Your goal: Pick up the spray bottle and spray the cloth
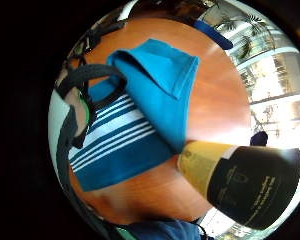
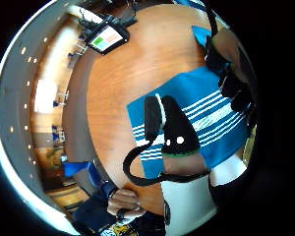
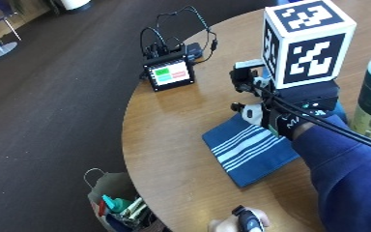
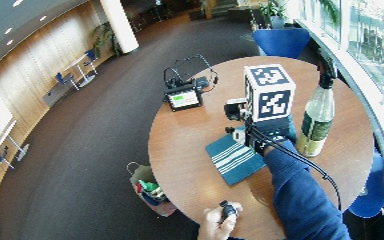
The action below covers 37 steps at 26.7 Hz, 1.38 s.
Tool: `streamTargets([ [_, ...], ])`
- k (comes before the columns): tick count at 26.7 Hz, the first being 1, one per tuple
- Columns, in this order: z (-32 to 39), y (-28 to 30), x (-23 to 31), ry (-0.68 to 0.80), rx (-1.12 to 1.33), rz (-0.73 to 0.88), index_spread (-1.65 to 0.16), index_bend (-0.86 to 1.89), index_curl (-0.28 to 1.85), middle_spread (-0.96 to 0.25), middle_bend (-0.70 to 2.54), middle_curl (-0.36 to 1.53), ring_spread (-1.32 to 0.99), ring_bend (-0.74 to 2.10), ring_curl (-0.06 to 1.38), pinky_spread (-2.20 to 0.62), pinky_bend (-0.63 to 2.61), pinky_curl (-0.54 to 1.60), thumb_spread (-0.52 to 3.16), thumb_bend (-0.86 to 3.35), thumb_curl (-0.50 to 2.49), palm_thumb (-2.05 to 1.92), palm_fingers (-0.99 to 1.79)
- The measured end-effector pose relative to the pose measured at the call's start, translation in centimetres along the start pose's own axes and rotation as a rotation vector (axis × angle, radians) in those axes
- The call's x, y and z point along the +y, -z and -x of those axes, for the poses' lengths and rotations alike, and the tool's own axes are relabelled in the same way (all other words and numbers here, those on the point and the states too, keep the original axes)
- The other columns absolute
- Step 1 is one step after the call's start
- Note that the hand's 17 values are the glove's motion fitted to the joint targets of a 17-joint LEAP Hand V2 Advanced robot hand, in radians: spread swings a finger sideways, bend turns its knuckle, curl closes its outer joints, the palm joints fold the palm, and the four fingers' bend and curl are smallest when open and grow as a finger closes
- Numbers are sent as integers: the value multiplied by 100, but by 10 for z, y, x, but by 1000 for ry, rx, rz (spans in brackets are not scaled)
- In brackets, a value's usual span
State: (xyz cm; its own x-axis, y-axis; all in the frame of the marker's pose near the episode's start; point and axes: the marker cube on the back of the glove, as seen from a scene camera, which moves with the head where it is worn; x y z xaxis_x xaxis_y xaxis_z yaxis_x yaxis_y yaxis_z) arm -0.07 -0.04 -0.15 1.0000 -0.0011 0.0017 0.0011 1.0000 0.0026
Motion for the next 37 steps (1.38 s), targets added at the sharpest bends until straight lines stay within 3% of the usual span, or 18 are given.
streamTargets([
  [11,23,18,14,110,-14,-28,-23,11,16,-7,50,27,-17,67,31,-27,70,32,93,27,17,49,124],
  [20,45,93,63,291,-108,-267,-27,11,19,-8,49,33,-18,65,36,-30,66,35,109,22,22,50,117],
  [33,-59,161,86,21,-269,-501,-33,6,19,-8,35,34,-16,52,36,-25,63,37,114,13,27,52,97],
  [37,-52,140,68,34,-505,-470,-35,-5,14,-7,42,37,-14,56,38,-14,57,36,111,8,26,50,80],
])
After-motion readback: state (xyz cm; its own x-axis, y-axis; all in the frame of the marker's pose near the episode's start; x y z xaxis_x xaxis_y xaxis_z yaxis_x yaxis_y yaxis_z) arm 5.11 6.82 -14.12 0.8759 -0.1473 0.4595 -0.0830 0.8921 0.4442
